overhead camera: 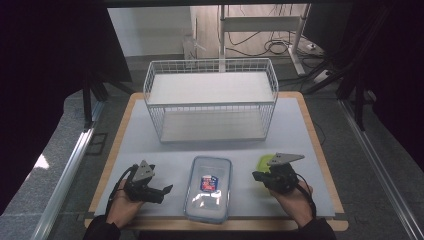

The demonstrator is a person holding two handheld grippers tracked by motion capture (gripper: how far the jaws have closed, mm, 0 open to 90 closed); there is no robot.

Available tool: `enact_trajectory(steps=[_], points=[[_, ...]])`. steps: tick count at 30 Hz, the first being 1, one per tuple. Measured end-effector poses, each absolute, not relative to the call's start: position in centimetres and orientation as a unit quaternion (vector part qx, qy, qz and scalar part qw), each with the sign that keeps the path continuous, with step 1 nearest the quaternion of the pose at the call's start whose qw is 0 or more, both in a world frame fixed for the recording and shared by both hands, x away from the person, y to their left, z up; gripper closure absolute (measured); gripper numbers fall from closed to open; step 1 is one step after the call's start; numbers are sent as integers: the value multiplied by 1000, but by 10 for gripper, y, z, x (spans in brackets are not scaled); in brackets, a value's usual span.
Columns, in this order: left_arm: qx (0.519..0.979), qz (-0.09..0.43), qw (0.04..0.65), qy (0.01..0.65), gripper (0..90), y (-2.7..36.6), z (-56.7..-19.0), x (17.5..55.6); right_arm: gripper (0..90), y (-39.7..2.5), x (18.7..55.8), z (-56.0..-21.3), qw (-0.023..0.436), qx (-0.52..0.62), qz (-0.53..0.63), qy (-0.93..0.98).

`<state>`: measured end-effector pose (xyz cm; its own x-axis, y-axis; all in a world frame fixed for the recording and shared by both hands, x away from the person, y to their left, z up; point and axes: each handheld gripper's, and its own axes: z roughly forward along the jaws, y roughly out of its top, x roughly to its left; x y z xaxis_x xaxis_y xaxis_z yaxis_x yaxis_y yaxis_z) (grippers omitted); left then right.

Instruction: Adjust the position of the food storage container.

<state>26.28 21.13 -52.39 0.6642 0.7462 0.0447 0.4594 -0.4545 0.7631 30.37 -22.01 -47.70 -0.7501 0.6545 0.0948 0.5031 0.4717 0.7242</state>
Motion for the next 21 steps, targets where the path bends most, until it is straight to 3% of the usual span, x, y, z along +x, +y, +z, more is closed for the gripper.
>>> enact_trajectory(steps=[21], points=[[834, 188, 372, 360, 47, 211, -525, 263, 900, -265, 319, -477, 121, 400, 374, 828]])
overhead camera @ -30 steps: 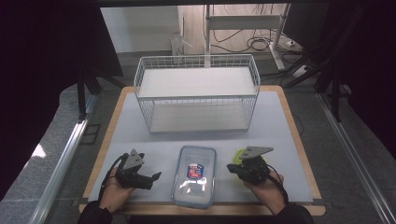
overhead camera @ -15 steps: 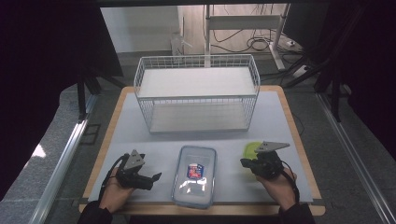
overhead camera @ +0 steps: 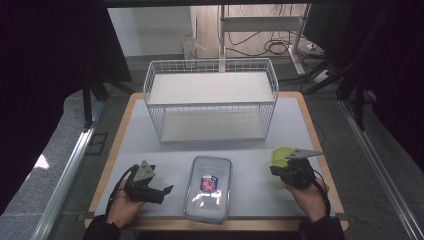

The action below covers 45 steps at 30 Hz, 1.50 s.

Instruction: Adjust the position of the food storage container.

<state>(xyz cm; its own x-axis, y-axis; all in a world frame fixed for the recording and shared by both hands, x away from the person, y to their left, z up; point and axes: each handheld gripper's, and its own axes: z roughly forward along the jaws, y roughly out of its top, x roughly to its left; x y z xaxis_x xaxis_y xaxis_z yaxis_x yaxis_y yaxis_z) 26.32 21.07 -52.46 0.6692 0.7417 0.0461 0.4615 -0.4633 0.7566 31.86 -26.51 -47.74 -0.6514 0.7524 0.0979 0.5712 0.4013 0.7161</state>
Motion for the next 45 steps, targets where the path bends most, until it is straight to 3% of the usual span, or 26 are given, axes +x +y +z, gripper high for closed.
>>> enact_trajectory(steps=[9, 19, 22, 25, 26, 27, 28, 31, 37, 45], points=[[834, 184, 374, 362, 47, 210, -525, 263, 900, -277, 321, -476, 142, 421, 365, 818], [841, 134, 395, 346, 75, 205, -518, 260, 900, -260, 310, -472, 149, 388, 376, 828], [843, 112, 411, 328, 171, 202, -516, 257, 900, -254, 307, -472, 145, 376, 384, 831], [852, 80, 419, 304, 382, 197, -516, 253, 900, -247, 304, -472, 137, 369, 393, 831], [856, 70, 419, 295, 553, 195, -516, 253, 900, -245, 303, -472, 133, 367, 397, 831], [859, 68, 416, 290, 632, 192, -516, 252, 900, -239, 300, -474, 125, 362, 400, 833], [862, 61, 413, 287, 632, 189, -516, 251, 900, -239, 300, -474, 125, 362, 400, 833], [873, 36, 406, 266, 833, 177, -517, 247, 900, -225, 293, -479, 103, 344, 402, 842], [882, 29, 398, 251, 896, 168, -518, 241, 900, -208, 279, -484, 73, 321, 402, 854], [876, 16, 405, 262, 896, 164, -518, 240, 900, -197, 261, -485, 56, 299, 401, 864]])
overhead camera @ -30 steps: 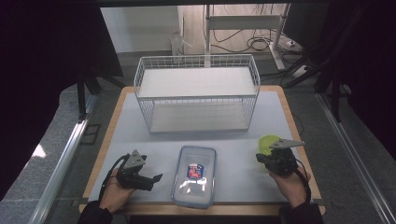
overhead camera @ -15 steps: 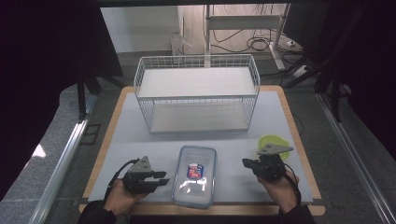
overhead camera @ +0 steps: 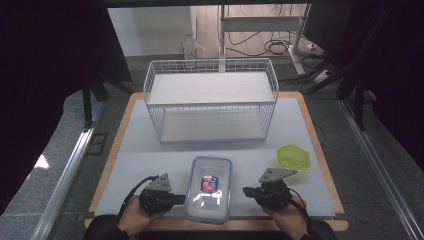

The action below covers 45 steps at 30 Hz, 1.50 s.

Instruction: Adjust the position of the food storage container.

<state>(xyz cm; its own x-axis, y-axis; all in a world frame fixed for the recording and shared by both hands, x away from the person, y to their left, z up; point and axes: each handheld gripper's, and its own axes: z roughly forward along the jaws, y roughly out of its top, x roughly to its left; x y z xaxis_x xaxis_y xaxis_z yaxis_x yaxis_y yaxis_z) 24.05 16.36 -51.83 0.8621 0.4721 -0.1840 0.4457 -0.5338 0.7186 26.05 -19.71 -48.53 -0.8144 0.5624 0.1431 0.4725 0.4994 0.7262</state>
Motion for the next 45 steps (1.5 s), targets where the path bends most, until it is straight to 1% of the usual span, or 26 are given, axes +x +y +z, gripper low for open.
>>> enact_trajectory(steps=[6, 13, 16, 20, 23, 29, 30, 31, 34, 36, 40, 43, 45], points=[[879, 5, 406, 248, 896, 151, -518, 238, 900, -199, 241, -489, 45, 295, 393, 870], [877, 0, 411, 248, 895, 143, -518, 238, 900, -208, 218, -493, 35, 299, 387, 871], [876, -3, 412, 250, 895, 142, -518, 238, 900, -208, 208, -495, 21, 296, 387, 873], [875, -10, 414, 249, 895, 140, -518, 238, 900, -200, 197, -500, -8, 277, 381, 882], [877, -15, 414, 243, 895, 137, -519, 239, 900, -194, 194, -500, -19, 267, 388, 882], [877, -27, 420, 233, 894, 124, -520, 242, 900, -196, 201, -501, 0, 284, 380, 880], [876, -29, 424, 229, 882, 117, -521, 244, 900, -199, 206, -501, 12, 297, 376, 878], [876, -29, 424, 229, 880, 117, -521, 244, 900, -199, 206, -501, 12, 297, 376, 878], [882, -21, 416, 220, 877, 110, -521, 248, 900, -205, 217, -503, 22, 315, 374, 872], [882, -10, 411, 229, 877, 111, -519, 252, 900, -207, 224, -503, 21, 325, 377, 867], [871, 29, 408, 271, 878, 134, -515, 271, 900, -210, 238, -503, 26, 339, 381, 860], [856, 56, 412, 307, 878, 153, -512, 291, 900, -211, 242, -502, 33, 345, 382, 857], [851, 78, 410, 319, 879, 159, -510, 307, 900, -211, 246, -502, 37, 349, 383, 854]])
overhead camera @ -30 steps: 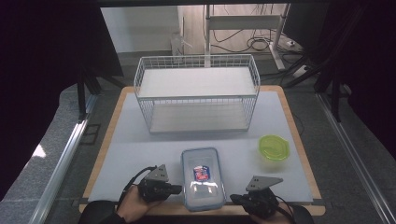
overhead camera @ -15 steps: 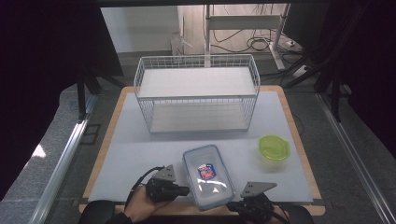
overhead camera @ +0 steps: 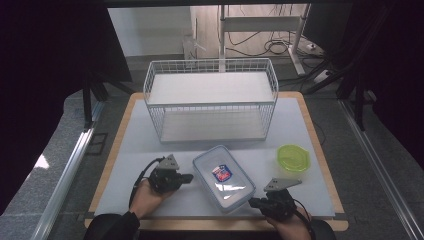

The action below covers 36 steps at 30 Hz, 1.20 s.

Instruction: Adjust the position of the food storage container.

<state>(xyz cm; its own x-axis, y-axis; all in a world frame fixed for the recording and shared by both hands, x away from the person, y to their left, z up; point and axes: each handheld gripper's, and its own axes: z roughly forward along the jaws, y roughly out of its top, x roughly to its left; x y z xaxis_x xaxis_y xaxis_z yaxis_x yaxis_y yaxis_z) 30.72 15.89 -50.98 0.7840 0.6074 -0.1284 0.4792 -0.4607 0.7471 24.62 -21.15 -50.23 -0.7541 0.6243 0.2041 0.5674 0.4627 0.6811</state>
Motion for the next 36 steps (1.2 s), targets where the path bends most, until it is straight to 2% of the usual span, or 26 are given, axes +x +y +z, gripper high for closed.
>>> enact_trajectory(steps=[6, 10, 12, 15, 22, 36], points=[[832, 110, 418, 348, 896, 167, -514, 358, 900, -210, 259, -502, 48, 355, 381, 852], [828, 83, 434, 346, 896, 159, -521, 375, 900, -208, 266, -502, 52, 360, 380, 850], [835, 91, 421, 343, 898, 156, -522, 375, 900, -206, 270, -502, 55, 361, 378, 851], [834, 68, 426, 344, 898, 159, -525, 375, 900, -205, 275, -502, 60, 366, 376, 849], [833, 70, 414, 361, 899, 161, -524, 370, 900, -203, 287, -502, 72, 371, 370, 848], [833, 60, 402, 376, 900, 173, -520, 332, 900, -202, 316, -505, 94, 386, 360, 844]])
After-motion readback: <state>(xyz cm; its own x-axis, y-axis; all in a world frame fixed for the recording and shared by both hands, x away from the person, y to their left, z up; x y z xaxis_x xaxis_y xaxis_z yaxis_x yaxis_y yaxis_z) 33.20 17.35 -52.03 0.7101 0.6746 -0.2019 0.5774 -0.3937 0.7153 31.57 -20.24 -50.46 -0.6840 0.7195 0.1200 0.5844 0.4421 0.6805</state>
